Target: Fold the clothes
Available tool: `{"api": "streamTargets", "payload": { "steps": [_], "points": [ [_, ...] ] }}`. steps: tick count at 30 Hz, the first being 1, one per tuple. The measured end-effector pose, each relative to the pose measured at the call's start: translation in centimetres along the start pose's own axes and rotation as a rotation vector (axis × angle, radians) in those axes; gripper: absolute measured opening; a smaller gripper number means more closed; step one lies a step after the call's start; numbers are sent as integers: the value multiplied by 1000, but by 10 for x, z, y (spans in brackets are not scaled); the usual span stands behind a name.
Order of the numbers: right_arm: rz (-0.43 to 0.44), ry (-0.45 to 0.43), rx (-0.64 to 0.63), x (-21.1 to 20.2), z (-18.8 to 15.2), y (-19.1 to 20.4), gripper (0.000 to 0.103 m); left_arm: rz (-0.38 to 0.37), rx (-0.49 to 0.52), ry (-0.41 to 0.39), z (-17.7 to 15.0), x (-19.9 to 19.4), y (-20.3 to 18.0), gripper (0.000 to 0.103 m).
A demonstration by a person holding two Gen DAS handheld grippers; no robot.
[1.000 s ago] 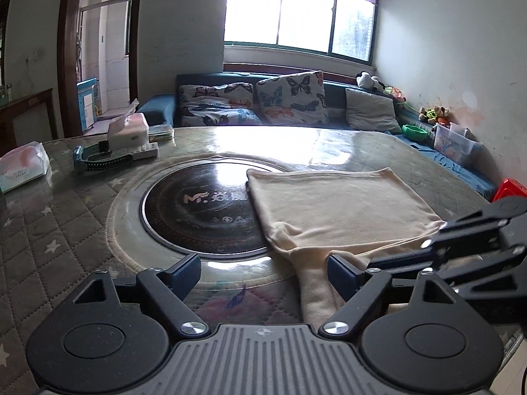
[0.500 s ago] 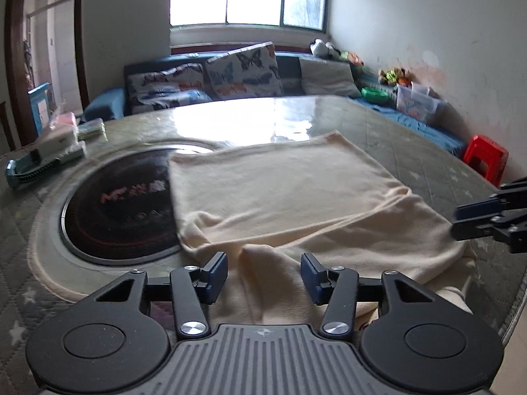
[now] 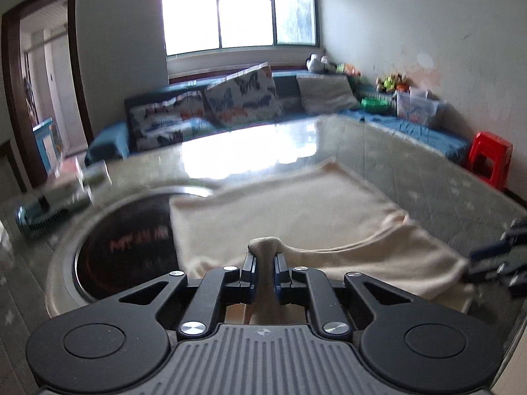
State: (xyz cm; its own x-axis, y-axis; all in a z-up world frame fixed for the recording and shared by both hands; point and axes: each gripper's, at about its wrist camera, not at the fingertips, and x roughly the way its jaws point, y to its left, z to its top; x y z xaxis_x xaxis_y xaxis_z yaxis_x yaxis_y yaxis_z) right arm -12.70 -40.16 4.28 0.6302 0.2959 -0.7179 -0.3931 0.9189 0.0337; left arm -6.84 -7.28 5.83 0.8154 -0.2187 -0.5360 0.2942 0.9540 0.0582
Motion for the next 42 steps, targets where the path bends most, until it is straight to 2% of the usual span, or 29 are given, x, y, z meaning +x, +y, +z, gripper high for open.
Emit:
{"api": "streamTargets", "payload": {
  "steps": [2, 8, 10, 15, 17, 19, 25, 29, 32, 33, 34, 37, 42],
  "points": [
    [-4, 2, -1, -1, -2, -1, 36, 11, -1, 5, 0, 1, 3, 11],
    [-4, 13, -17, -7, 0, -3, 36, 15, -21, 87, -16, 13, 11, 12],
    [-1, 11, -20, -11, 2, -5, 36, 14, -36, 103, -17, 14, 15, 17],
    [18, -34, -32, -18, 20, -6, 35, -4, -101, 115, -17, 10, 27, 18],
    [40, -57, -21, -15, 29, -7, 35, -26, -118, 114, -17, 4, 31, 23],
    [48, -78, -27, -8, 38, -6, 35, -42, -113, 114, -20, -3, 31, 29],
    [91, -84, -18, 33, 62, -3, 26, -82, -78, 145, -36, -14, 23, 31],
    [102, -56, 19, 65, 71, -5, 24, -84, -82, 167, -45, -10, 22, 31],
    [113, -58, 38, 71, 73, -5, 24, -83, -82, 168, -47, -9, 22, 30],
    [113, -57, 43, 71, 73, -5, 25, -81, -80, 166, -48, -9, 22, 26],
    [113, -59, 45, 70, 73, -5, 25, -75, -78, 162, -48, -9, 23, 15],
    [106, -74, 28, 56, 70, -3, 25, -63, -88, 154, -46, -14, 25, 5],
    [108, -75, -41, 28, 56, 8, 26, -60, -93, 124, -43, -28, 30, 2]
  ]
}}
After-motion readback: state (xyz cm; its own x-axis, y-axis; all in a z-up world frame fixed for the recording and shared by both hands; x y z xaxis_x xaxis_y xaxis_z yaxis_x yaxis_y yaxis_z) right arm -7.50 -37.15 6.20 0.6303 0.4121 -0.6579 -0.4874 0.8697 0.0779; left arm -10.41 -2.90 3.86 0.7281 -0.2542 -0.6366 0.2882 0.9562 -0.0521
